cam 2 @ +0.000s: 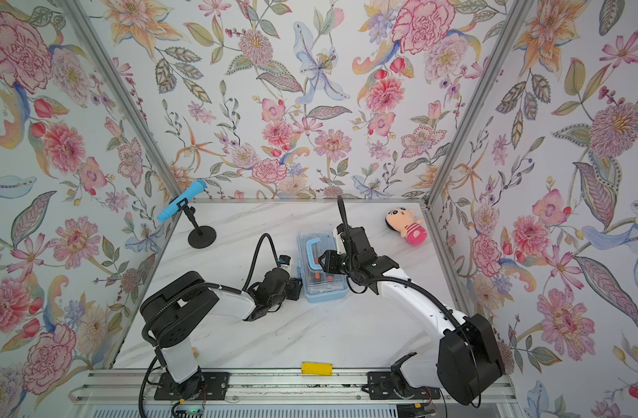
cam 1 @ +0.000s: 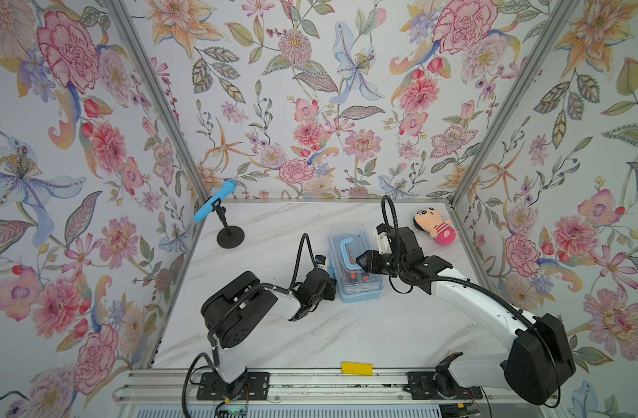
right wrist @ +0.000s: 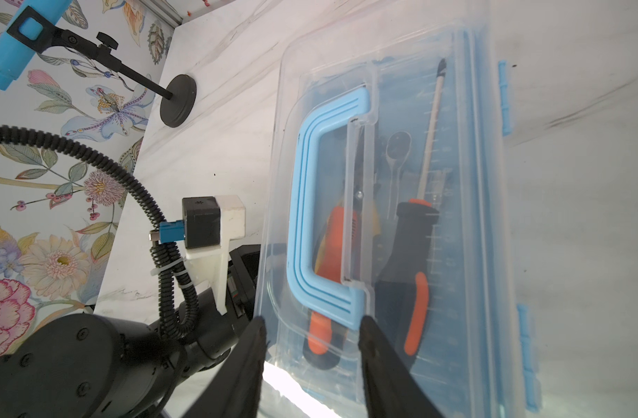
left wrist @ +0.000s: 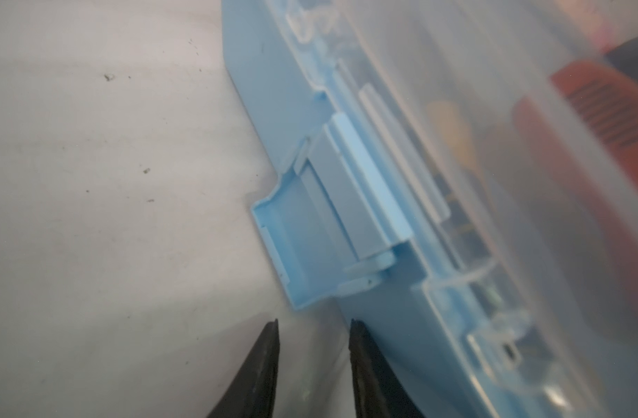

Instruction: Pack the tool kit

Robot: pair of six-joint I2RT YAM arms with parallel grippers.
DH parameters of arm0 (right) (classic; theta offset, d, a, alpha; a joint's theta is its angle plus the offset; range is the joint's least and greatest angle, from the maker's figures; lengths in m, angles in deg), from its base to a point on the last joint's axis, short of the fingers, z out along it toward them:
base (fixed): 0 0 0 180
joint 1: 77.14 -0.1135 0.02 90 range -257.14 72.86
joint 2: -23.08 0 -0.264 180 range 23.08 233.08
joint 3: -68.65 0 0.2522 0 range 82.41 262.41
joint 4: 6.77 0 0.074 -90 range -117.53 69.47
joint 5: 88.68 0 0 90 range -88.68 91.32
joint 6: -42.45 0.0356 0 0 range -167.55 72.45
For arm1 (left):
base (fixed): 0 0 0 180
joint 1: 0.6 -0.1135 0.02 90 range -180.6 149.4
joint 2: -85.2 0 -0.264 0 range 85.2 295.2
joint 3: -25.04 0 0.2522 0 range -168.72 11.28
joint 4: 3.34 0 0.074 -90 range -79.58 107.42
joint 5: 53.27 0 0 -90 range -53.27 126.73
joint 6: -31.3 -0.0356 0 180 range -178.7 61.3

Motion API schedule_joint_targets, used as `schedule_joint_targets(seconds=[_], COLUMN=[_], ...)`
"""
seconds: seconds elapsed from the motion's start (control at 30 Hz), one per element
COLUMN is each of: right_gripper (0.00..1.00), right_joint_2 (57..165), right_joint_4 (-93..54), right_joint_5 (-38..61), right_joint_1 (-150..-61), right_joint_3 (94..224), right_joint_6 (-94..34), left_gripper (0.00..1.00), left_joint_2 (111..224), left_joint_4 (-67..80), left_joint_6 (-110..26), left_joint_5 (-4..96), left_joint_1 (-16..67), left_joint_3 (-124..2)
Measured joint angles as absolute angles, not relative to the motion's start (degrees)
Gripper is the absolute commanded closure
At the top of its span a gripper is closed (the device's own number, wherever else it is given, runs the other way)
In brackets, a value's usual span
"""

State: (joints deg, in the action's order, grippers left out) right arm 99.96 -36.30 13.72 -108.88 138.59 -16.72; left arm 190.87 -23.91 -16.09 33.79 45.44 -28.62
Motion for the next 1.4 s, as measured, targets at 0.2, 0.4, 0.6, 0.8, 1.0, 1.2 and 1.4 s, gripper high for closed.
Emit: schedule_joint_targets(seconds=[0.2, 0.4, 0.6, 0.8, 1.0, 1.2, 1.4], right_gripper=[0.56, 0.57, 0.57, 0.57, 0.57, 0.57, 0.57], right_joint_2=[100.0, 99.9, 99.9, 99.9, 99.9, 100.0, 100.6], right_joint_4=[-36.3, -36.3, -36.3, -36.3, -36.3, -36.4, -36.7], right_joint_5=[13.7, 13.7, 13.8, 13.9, 13.9, 13.9, 13.9], right_joint_1=[-108.9, -108.9, -108.9, -108.9, -109.0, -109.2, -110.1], right_joint_3=[138.6, 138.5, 138.5, 138.5, 138.5, 138.5, 138.6], right_joint_6=[-16.7, -16.7, -16.7, -16.7, -16.7, -16.7, -16.7], left_gripper=[0.65, 0.66, 0.66, 0.66, 0.66, 0.67, 0.66], left_joint_2=[192.2, 192.6, 192.6, 192.5, 191.9, 191.7, 189.6], left_joint_4=[-26.1, -27.4, -26.8, -26.8, -26.7, -26.8, -26.2], left_joint_6=[-16.3, -16.4, -18.1, -19.2, -19.3, -19.8, -20.9], left_joint_5=[31.6, 30.0, 28.5, 27.0, 26.1, 25.9, 24.6], left_joint_1=[45.5, 45.5, 45.7, 46.0, 46.0, 46.0, 45.6], left_joint_3=[-28.9, -29.0, -29.5, -29.5, -29.2, -29.0, -27.8])
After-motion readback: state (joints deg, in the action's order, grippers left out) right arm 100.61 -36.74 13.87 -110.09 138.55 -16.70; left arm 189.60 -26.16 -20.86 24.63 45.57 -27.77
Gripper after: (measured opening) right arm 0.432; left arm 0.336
